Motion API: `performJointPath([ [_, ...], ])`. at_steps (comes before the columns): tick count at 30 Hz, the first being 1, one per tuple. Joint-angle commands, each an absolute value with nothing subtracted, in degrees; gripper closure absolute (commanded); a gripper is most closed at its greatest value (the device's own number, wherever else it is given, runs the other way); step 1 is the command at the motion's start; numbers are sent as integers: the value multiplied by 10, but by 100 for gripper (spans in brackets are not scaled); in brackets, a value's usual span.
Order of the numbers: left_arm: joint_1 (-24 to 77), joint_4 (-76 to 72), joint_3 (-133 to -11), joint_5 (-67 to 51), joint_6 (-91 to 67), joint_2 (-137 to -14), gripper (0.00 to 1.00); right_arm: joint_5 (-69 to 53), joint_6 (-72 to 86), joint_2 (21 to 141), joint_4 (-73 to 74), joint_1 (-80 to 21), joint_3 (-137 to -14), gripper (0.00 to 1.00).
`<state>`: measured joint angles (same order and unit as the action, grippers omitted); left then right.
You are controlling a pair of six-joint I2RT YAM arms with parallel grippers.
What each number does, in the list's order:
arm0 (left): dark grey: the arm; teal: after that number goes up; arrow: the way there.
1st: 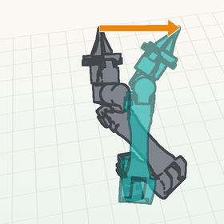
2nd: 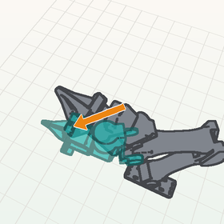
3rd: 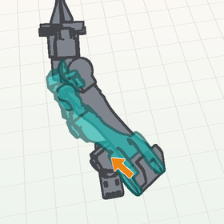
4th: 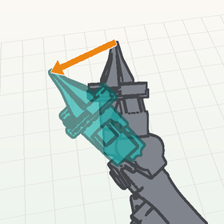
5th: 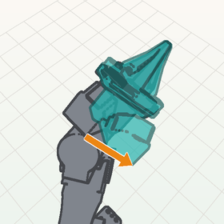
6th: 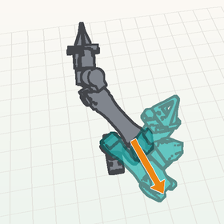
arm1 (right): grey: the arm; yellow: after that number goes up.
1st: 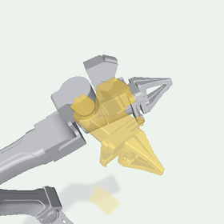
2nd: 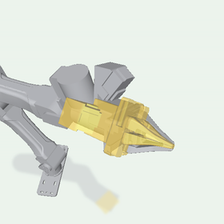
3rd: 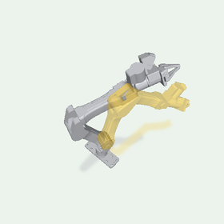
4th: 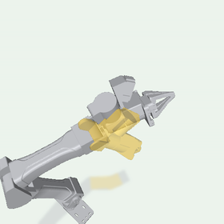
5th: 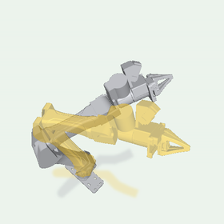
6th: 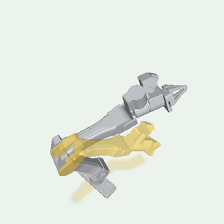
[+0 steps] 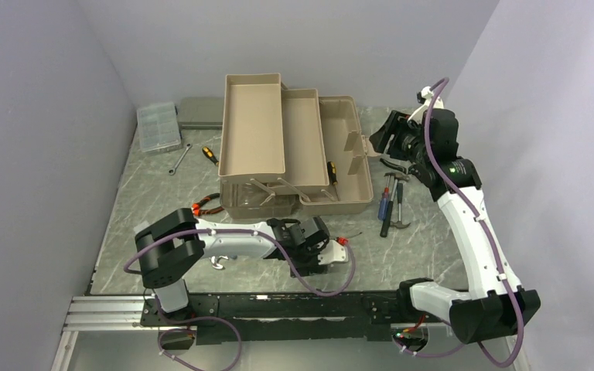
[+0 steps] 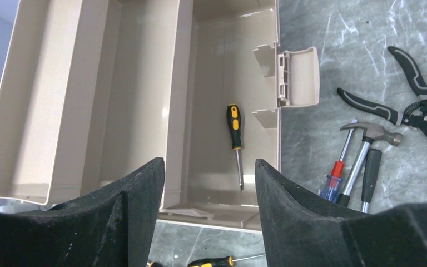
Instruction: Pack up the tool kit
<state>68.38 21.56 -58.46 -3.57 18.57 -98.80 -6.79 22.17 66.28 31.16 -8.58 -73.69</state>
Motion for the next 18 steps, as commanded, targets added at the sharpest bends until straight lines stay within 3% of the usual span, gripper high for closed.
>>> performJointPath([
  [1,686,220,-572,-61,172,-1005,39,-81,235,633,298,-82,-721,38],
  [3,687,225,-575,-63,165,-1008,50,-84,238,631,296,-81,-717,39],
  [9,703,261,-598,-60,143,-976,97,-76,233,626,302,-76,-717,40],
  [18,691,267,-641,-137,88,-809,100,-74,236,615,293,-65,-697,42],
])
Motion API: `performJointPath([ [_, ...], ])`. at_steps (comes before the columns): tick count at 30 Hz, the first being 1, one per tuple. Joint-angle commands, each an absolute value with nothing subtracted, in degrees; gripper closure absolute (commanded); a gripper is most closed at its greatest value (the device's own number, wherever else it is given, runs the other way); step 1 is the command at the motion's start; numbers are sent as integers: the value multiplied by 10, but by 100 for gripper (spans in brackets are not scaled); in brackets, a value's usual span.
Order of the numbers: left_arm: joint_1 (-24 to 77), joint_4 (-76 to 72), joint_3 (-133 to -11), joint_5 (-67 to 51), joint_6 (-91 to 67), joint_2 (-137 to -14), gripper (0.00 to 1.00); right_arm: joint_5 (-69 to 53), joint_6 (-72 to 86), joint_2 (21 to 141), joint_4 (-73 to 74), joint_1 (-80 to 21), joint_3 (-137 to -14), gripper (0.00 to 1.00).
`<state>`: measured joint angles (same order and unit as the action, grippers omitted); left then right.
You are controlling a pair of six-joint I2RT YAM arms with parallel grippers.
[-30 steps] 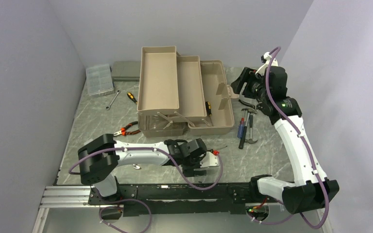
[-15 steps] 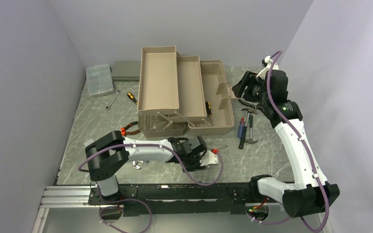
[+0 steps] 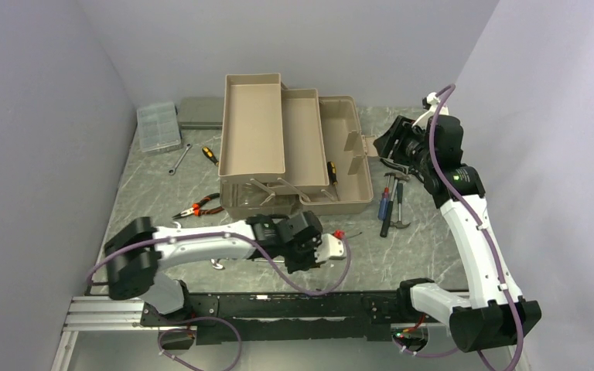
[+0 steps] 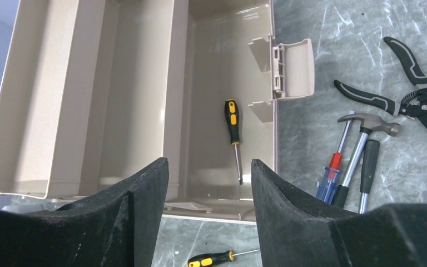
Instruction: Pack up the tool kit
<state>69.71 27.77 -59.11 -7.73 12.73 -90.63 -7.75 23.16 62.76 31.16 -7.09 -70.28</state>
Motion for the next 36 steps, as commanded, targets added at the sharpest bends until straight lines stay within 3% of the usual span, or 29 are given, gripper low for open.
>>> performJointPath([
  [1,684,265,-652,-144,73,-796,100,-75,236,615,293,-64,-697,42],
  [12,569,160,-797,-120,-230,-800,100,-41,257,579,279,-55,-679,44],
  [18,560,85,-853,27,-333,-844,100,-23,265,558,277,-52,-668,47],
  [25,513,36,-950,21,-458,-971,100,31,274,514,267,-52,-646,50],
  [36,438,5,-1095,-23,-500,-1190,100,79,265,455,279,-51,-625,50],
])
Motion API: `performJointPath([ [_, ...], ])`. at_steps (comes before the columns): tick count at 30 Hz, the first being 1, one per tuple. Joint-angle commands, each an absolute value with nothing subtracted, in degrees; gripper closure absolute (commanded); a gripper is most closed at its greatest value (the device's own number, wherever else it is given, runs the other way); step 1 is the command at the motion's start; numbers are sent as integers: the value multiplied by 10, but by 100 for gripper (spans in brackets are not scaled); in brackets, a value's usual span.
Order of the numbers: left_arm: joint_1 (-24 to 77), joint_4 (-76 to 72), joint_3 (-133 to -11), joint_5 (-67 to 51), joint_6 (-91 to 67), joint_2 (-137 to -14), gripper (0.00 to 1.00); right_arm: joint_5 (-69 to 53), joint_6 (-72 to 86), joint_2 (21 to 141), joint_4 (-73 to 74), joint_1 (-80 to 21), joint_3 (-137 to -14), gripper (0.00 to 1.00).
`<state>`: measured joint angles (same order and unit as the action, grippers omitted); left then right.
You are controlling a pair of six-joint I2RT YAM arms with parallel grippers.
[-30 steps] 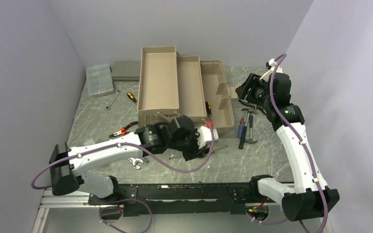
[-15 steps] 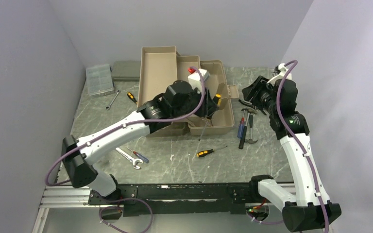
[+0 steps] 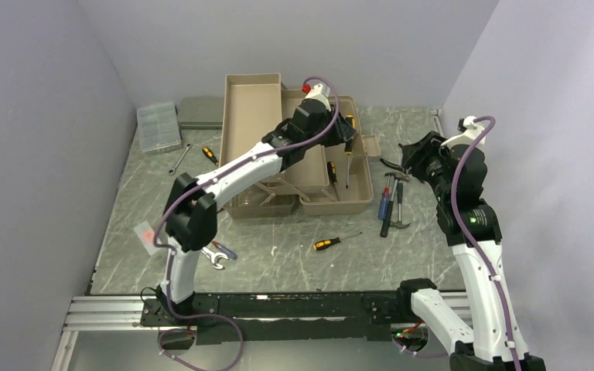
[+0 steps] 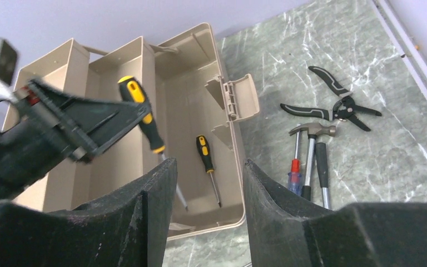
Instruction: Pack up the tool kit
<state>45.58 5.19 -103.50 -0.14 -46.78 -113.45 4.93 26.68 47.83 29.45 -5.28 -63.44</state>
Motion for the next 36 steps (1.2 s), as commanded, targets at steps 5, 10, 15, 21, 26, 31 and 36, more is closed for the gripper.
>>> performJointPath([
  [5,413,-18,-1147,-83,-527,-1285,100,79,264,455,284,-52,-622,50],
  [10,411,47,-1183,-52,-534,-1328,100,72,268,455,278,-51,-614,50],
  [15,411,83,-1209,-50,-533,-1344,69,71,268,457,279,-51,-608,50],
  [21,411,89,-1211,-46,-512,-1330,33,69,268,458,279,-51,-606,49],
  [26,411,96,-1220,-38,-480,-1297,27,67,269,465,287,-51,-612,49],
  [31,421,115,-1246,-30,-422,-1249,26,60,275,465,306,-51,-607,49],
  [36,444,120,-1263,-41,-333,-1188,23,53,284,468,335,-52,-596,46],
])
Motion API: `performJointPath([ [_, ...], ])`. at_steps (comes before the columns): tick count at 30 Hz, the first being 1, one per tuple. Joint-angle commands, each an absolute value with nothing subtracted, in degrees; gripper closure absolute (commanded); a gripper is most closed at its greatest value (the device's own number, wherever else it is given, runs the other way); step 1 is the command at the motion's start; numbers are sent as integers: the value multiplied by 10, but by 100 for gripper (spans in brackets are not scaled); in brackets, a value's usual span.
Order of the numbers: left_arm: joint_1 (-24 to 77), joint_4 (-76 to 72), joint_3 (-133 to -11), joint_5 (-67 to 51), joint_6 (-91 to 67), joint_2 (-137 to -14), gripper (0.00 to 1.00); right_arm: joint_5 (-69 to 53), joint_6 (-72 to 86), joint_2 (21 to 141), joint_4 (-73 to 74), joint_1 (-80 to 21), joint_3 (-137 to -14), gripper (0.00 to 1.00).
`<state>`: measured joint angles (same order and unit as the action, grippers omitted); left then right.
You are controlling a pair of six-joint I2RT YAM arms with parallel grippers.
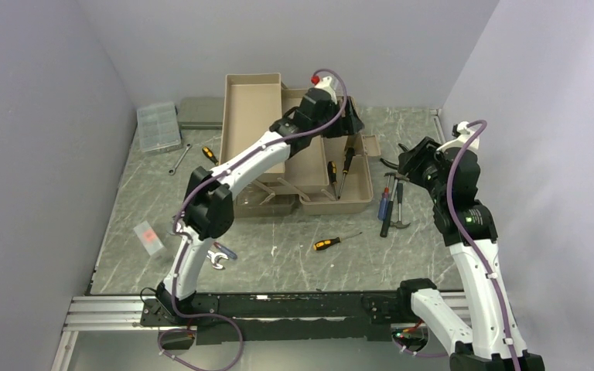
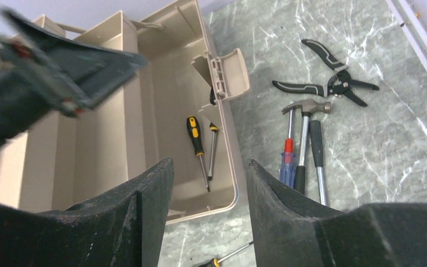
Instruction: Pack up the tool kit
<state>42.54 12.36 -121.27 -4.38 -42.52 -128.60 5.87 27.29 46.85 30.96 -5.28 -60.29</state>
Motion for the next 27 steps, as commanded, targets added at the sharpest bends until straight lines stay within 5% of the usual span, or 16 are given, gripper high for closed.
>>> performJointPath([
  [1,450,126,-1268,-46,-314,-1179,22,55,286,472,344,-51,-595,46],
  [8,472,193,-1222,-84,-167,-1059,14,20,288,486,357,-52,-574,44],
  [15,462,329,-1035,23,-73,-851,9,-42,256,460,350,-51,-551,39],
  [27,448,320,-650,22,-158,-473,6,-90,384,432,361,-59,-439,33],
])
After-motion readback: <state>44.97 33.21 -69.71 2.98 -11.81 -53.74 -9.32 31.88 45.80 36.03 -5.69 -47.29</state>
